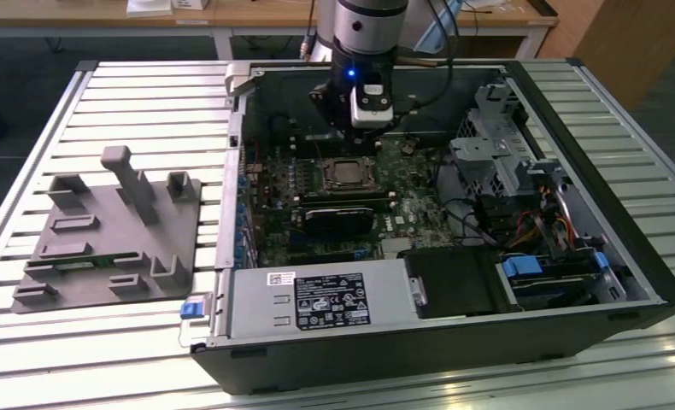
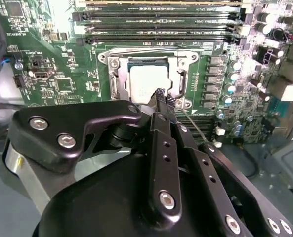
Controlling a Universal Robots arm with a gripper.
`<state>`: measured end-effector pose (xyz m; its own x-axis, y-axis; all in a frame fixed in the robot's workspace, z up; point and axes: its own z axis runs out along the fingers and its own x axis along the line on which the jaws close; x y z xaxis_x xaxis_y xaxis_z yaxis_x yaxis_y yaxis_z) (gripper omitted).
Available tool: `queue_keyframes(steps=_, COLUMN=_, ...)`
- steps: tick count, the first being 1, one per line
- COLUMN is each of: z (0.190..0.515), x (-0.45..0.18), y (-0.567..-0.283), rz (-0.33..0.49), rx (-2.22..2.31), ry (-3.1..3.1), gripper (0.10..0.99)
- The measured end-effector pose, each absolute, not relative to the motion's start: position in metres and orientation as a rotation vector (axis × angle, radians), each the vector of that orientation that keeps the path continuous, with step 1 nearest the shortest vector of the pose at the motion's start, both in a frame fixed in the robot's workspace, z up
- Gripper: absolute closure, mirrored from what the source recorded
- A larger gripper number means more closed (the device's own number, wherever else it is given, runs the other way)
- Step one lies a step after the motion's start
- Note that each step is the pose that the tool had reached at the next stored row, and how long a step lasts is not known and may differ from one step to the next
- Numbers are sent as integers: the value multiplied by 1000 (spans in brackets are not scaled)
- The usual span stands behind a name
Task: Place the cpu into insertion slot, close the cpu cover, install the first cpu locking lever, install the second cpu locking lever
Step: 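Install the first cpu locking lever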
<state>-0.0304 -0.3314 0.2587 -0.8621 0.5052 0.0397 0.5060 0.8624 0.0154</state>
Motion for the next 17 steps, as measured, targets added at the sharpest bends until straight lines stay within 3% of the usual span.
queue_keyframes(steps=17, z=256, x=-31, y=-331, rz=-44, rx=-510, ry=-3081, gripper=980)
